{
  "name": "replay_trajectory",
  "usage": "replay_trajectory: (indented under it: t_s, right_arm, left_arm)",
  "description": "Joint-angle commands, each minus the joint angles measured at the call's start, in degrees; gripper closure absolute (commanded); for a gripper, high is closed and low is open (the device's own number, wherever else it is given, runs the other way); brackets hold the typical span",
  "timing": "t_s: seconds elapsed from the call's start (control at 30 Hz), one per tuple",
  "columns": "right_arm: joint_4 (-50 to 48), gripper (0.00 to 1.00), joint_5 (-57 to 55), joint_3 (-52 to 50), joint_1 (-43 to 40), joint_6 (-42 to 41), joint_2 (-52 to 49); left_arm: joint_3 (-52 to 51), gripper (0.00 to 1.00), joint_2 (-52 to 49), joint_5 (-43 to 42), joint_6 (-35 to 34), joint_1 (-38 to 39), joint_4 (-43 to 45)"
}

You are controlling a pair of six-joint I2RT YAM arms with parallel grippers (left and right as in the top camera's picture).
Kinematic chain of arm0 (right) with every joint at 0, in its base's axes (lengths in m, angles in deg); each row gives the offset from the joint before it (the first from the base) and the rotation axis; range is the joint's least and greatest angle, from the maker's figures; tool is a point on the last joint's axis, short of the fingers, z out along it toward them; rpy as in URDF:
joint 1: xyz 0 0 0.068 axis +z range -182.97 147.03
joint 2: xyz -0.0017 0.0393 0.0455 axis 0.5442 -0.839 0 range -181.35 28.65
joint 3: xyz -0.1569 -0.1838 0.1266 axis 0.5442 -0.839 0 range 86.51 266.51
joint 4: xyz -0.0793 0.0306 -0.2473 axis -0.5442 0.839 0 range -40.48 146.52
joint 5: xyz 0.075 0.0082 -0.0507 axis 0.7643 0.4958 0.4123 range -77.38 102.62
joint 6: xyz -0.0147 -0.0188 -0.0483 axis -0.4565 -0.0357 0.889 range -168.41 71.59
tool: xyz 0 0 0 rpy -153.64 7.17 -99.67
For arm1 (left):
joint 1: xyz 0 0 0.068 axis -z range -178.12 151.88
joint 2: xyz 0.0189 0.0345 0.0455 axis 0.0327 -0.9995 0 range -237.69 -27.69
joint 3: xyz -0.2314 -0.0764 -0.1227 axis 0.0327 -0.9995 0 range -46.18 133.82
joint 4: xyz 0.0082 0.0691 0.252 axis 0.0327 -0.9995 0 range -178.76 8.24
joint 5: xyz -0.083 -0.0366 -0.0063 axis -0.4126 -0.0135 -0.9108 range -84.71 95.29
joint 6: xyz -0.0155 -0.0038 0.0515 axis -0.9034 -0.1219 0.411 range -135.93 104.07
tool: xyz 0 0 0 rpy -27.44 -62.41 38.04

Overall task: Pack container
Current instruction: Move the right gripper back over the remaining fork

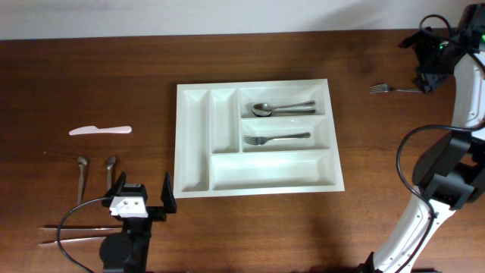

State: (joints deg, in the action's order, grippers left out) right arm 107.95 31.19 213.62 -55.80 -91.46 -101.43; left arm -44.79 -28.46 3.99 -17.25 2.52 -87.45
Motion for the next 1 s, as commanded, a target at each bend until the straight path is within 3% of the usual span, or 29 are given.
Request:
replay_trajectory:
  t_s: [0.0,0.17,0.3,0.6,0.67,0.7,0.73,0.8,0.83,0.9,0.97]
  right_arm:
    - [0.48,0.01,-8.2,-0.37,0.42,-2.54,-0.31]
    - [-2.36,0.04,-11.3,-0.35,0.42,1.77,-2.08]
    - [-3.39,0.0,-11.91,-0.35,0.33,4.76,-2.54]
    - [-2.54,0.01,-12.81,-0.35,0.15,4.28,-7.87]
    - [-3.56,0.12,-12.39,-0.35,0.2,5.53,-8.87]
    - [-4.44,0.23,-12.17,-0.35,0.26,6.67,-8.96]
    - [-5.18,0.48,-12.24,-0.35,0.26,7.17,-9.05]
    - [-6.71,0.65,-12.26,-0.35,0.26,7.5,-9.05]
    - [-7.34,0.69,-12.24,-0.35,0.26,7.48,-9.05]
    - [-9.55,0.96,-13.2,-0.37,0.26,7.48,-9.29]
    - [-10.82,0.96,-15.41,-0.37,0.48,7.5,-9.84]
  left_arm:
    - [-0.42,0.01,0.44,0.17,-0.52,-0.28,0.2]
    - [-0.42,0.01,0.44,0.17,-0.52,-0.28,0.17]
    - [-0.42,0.01,0.44,0.17,-0.5,-0.28,0.17]
    - [-0.42,0.01,0.44,0.17,-0.52,-0.28,0.17]
    - [-0.42,0.01,0.44,0.17,-0.52,-0.28,0.17]
    - [-0.42,0.01,0.44,0.17,-0.5,-0.28,0.17]
    - [-0.42,0.01,0.44,0.15,-0.52,-0.28,0.17]
    - [-0.42,0.01,0.44,0.17,-0.52,-0.28,0.17]
    - [-0.42,0.01,0.44,0.17,-0.52,-0.28,0.17]
    - [-0.42,0.01,0.44,0.17,-0.52,-0.28,0.17]
    - [-0.42,0.01,0.44,0.17,-0.5,-0.28,0.17]
